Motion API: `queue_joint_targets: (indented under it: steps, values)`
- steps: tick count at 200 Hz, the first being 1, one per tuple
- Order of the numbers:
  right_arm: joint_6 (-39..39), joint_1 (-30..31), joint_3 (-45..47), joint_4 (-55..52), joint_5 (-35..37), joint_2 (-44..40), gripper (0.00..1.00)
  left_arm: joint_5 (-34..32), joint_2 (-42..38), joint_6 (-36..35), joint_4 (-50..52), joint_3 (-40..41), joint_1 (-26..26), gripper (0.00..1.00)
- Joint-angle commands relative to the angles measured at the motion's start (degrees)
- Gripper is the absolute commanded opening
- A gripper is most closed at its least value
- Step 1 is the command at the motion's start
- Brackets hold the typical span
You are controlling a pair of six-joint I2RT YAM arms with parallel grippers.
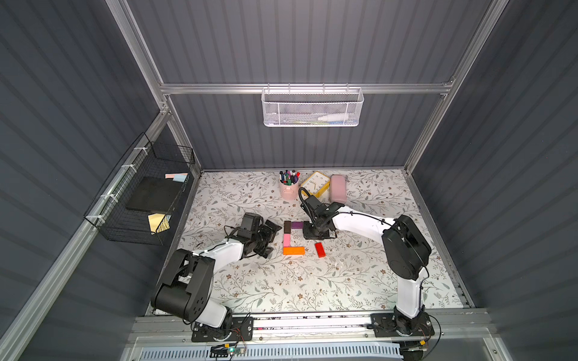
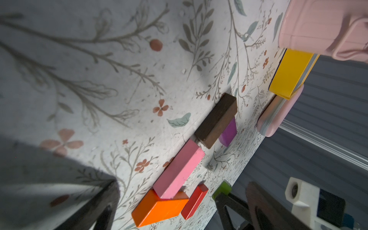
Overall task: Assemble the number 6 with building blocks
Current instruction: Assemble the building block at the center of the board.
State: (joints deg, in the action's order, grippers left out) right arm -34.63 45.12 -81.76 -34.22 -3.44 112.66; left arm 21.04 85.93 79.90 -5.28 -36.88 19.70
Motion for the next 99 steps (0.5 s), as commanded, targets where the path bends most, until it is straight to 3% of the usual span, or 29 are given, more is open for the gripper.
queue_joint_targets:
  steps: [1,99]
  values:
    - [-2.5,0.9,-1.37,0.72,-0.28,0.9,0.34,-0.06,1.04,-0.71,0.62,0.77,-0.54,0.99]
    - [-2.55,2.25,-3.32,1.31,-1.44,4.76,0.34,0.23,1.26,-0.88,0.62,0.32,-0.55,0.99]
